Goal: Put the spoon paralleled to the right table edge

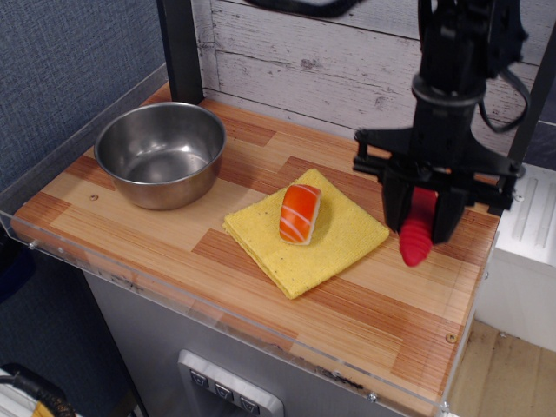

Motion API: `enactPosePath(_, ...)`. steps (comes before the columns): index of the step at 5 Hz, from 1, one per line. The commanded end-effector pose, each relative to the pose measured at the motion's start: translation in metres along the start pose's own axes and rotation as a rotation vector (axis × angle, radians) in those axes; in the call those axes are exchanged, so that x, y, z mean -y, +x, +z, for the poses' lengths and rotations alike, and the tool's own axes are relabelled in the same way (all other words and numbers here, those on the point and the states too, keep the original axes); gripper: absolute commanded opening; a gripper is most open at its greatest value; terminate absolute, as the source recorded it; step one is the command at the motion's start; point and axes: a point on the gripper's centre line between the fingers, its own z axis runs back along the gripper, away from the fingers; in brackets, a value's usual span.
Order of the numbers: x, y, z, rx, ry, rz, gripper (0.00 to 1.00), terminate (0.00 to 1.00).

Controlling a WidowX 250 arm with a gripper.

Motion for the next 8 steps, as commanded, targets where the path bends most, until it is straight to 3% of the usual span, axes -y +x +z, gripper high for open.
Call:
enactPosePath(1, 0.009, 0.0, -0.014, 0.008, -0.068, -0.087, 0.0, 0.0)
enactPosePath(2, 0.015, -0.002, -0.028, -0.015, -0.113, -0.139, 0.0, 0.0)
enactPosePath(4, 0.009, -0.006, -0.047, -0.055, -0.135, -0.118, 0.0, 0.0)
enactPosePath(6, 0.0, -0.009, -0.051, -0.068, -0.132, -0.069, 0.0, 0.0)
enactPosePath(7, -0.005, -0.009, -0.05, -0.128, -0.069, -0.024, 1.0, 0.0)
enactPosePath(8, -0.005, -0.008, -0.048, -0.1, -0.036, -0.004, 1.0, 0.0)
